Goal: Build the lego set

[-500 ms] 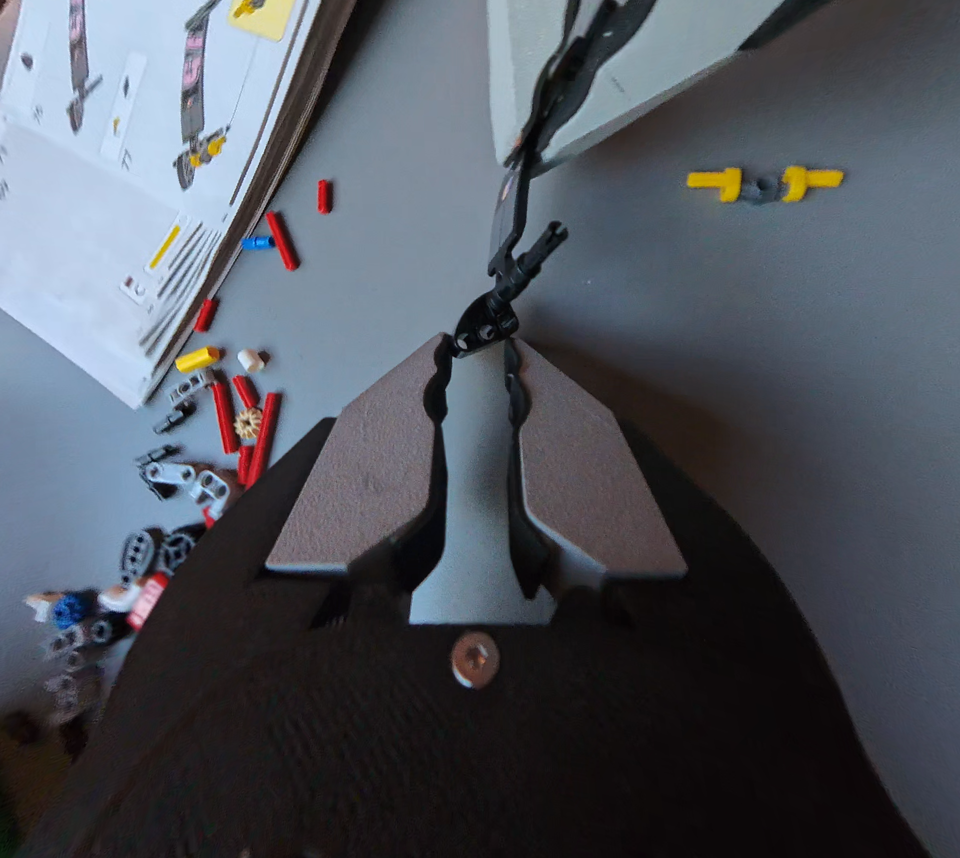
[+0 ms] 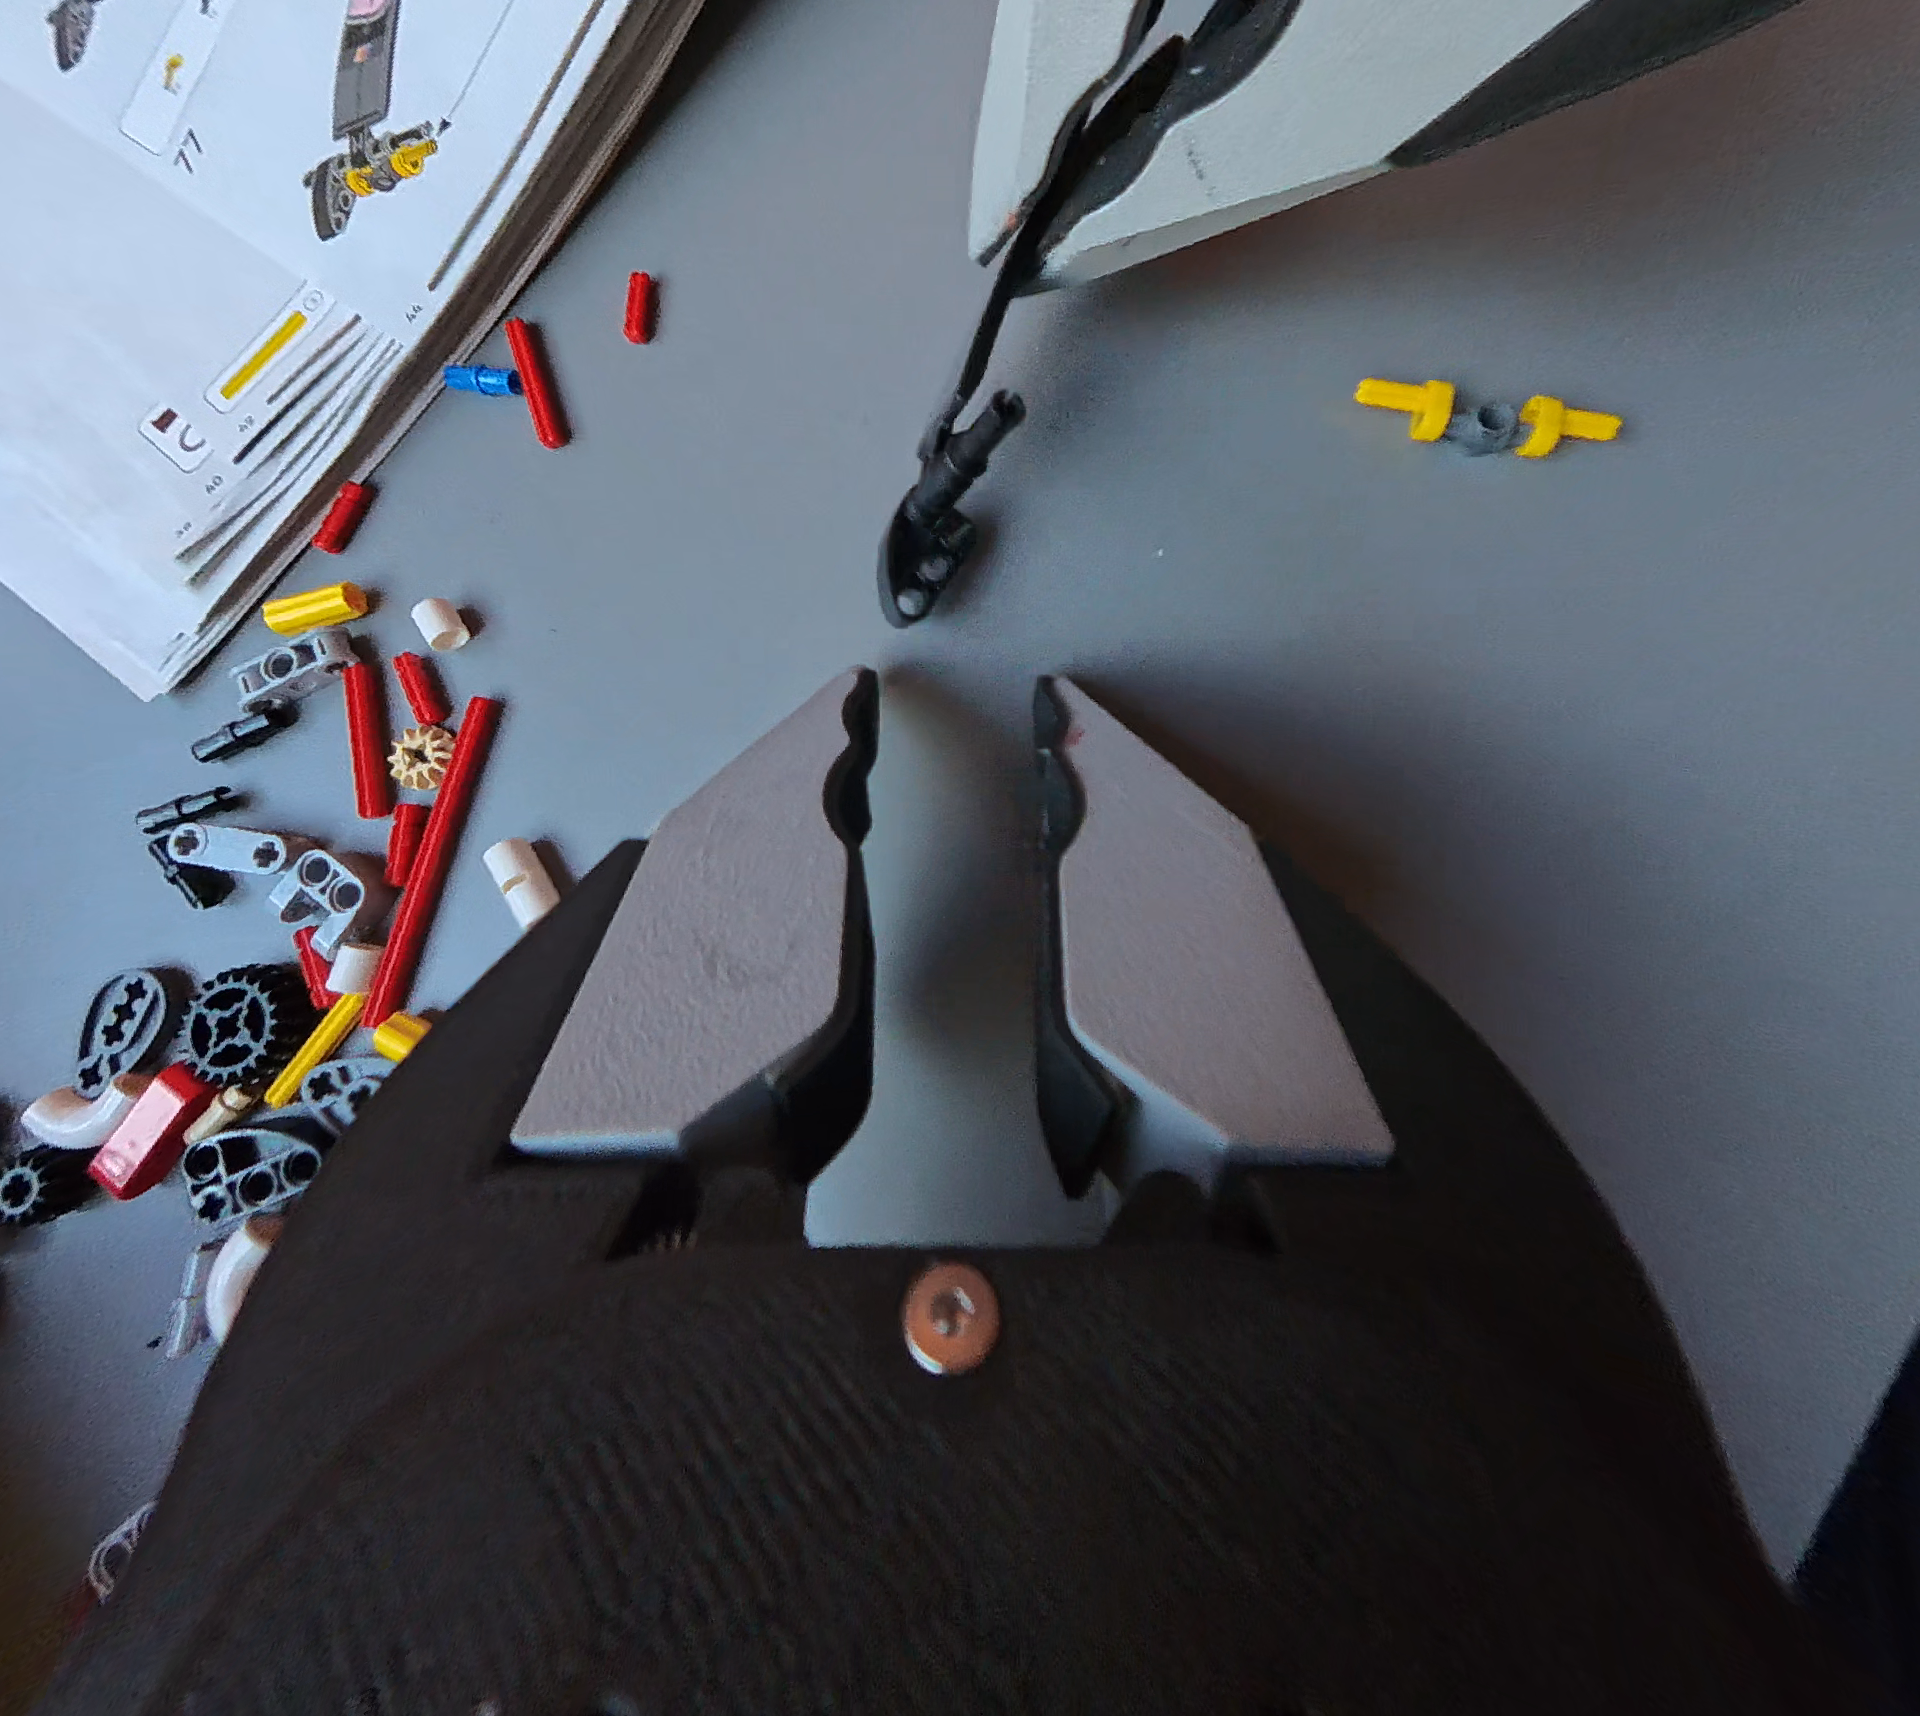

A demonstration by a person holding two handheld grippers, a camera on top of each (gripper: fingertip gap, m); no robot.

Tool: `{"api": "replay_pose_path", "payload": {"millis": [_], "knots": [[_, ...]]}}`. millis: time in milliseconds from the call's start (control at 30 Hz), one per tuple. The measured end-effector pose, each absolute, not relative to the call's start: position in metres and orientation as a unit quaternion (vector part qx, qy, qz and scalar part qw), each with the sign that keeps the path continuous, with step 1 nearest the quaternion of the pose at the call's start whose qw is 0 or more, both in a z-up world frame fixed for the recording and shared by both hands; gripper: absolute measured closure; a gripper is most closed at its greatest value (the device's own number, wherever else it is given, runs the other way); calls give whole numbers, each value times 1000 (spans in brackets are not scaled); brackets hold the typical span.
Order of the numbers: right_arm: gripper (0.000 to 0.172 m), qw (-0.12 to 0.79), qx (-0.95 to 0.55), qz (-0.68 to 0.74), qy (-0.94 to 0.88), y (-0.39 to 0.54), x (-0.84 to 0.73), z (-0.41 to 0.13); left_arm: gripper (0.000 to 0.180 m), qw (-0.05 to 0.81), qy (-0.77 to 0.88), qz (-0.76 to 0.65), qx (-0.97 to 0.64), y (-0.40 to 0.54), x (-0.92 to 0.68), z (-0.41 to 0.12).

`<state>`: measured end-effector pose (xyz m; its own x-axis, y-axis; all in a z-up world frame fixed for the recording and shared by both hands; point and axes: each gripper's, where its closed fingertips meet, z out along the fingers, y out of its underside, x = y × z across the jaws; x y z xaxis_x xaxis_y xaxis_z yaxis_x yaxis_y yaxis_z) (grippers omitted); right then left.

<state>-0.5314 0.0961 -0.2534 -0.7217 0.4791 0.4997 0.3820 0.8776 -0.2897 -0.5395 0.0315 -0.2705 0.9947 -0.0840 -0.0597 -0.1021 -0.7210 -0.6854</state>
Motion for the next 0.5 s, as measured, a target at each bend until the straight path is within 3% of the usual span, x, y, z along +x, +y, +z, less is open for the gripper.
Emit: {"api": "replay_pose_path", "payload": {"millis": [233,500], "knots": [[172,248,-255,111,-928,91,-530,-254,150,372,66,7,-926,42,-547,-269],[170,285,-250,95,-920,99,-536,-253,170,372,70,-37,-925,50,-538,-272]]}}
